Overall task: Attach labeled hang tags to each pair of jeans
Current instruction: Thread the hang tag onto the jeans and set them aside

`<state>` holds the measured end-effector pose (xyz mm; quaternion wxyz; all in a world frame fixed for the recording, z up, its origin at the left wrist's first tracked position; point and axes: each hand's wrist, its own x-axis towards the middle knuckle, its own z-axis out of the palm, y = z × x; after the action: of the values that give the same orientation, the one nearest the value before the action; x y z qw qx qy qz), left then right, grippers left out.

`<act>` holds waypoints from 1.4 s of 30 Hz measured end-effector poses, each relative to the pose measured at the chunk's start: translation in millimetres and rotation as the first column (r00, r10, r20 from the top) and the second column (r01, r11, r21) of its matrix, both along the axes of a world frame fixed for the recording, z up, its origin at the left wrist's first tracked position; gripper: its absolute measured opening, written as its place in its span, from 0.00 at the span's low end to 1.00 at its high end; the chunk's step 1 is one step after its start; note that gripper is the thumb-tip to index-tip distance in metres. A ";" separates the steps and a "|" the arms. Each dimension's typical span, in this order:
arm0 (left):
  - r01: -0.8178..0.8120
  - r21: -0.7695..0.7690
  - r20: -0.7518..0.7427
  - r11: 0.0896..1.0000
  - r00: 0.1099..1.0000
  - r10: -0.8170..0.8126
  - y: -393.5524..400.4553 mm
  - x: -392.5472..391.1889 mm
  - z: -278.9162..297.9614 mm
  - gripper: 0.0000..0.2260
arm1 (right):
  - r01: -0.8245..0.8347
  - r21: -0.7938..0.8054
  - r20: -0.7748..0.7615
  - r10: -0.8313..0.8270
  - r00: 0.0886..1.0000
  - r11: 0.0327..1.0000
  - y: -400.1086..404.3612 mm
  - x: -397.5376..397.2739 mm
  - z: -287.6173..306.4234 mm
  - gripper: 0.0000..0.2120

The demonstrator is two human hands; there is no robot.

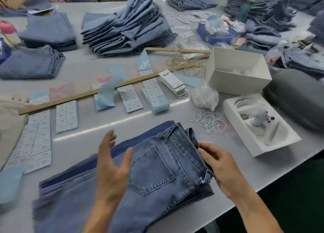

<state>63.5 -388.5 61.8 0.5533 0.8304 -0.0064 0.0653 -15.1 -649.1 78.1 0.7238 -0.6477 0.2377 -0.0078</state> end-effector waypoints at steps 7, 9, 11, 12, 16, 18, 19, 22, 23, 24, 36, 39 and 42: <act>0.678 0.294 -0.135 0.673 0.727 -0.673 -72.2 37.9 63.9 0.22 | 0.105 -0.038 0.094 -0.101 0.990 0.994 18.3 -15.6 10.9 0.12; 0.730 0.289 -0.125 0.619 0.670 -0.731 -53.0 27.1 58.9 0.26 | 0.232 0.064 0.044 -0.235 0.971 0.971 23.9 -16.9 5.1 0.10; 0.736 0.341 -0.126 0.584 0.652 -0.748 -33.0 15.4 48.8 0.29 | 0.317 0.114 -0.001 -0.319 0.948 0.941 29.7 -15.8 0.1 0.10; 0.722 0.405 -0.137 0.561 0.654 -0.744 -26.0 8.9 43.5 0.28 | 0.362 0.128 -0.025 -0.362 0.932 0.923 32.2 -15.0 -0.9 0.10; 0.664 0.564 -0.169 0.491 0.674 -0.719 -12.3 -10.9 35.0 0.23 | 0.498 0.267 -0.115 -0.486 0.866 0.825 40.2 -8.8 -2.2 0.09; 0.641 0.598 -0.156 0.481 0.682 -0.715 -12.1 -14.4 34.9 0.14 | 0.516 0.274 -0.134 -0.499 0.856 0.812 45.3 -8.1 -4.1 0.09; 0.638 0.599 -0.173 0.485 0.694 -0.699 -12.1 -13.4 36.1 0.09 | 0.519 0.262 -0.124 -0.505 0.854 0.814 46.7 -8.0 -5.1 0.10; 0.683 0.486 -0.259 0.545 0.708 -0.657 -9.8 -6.5 36.7 0.08 | 0.419 -0.081 0.069 -0.415 0.907 0.904 45.7 -14.9 2.9 0.14; 0.691 0.451 -0.280 0.565 0.711 -0.645 -9.1 -4.1 35.6 0.08 | 0.336 -0.362 0.179 -0.289 0.940 0.869 44.4 -19.2 7.8 0.16; 0.687 0.434 -0.286 0.583 0.719 -0.634 -8.7 -2.7 34.5 0.09 | 0.258 -0.626 0.263 -0.112 0.958 0.736 42.9 -23.2 12.0 0.17; 0.480 -0.273 -0.388 0.833 0.738 -0.552 -8.9 -9.9 31.4 0.12 | -0.024 -0.997 -0.058 0.553 0.831 -0.069 44.4 -47.1 42.1 0.11; 0.445 -0.371 -0.404 0.815 0.713 -0.573 -6.1 -7.2 33.0 0.13 | -0.133 -0.985 -0.172 0.568 0.805 -0.110 48.4 -42.7 46.3 0.05; 0.318 -0.526 -0.419 0.789 0.711 -0.566 -3.5 -5.4 33.5 0.16 | -0.178 -0.973 -0.230 0.578 0.783 -0.147 49.6 -37.7 50.9 0.04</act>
<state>58.1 -391.9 95.3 0.6927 0.6469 -0.0347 -0.3171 -52.8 -599.6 129.0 0.0461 -0.9864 -0.1499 -0.0490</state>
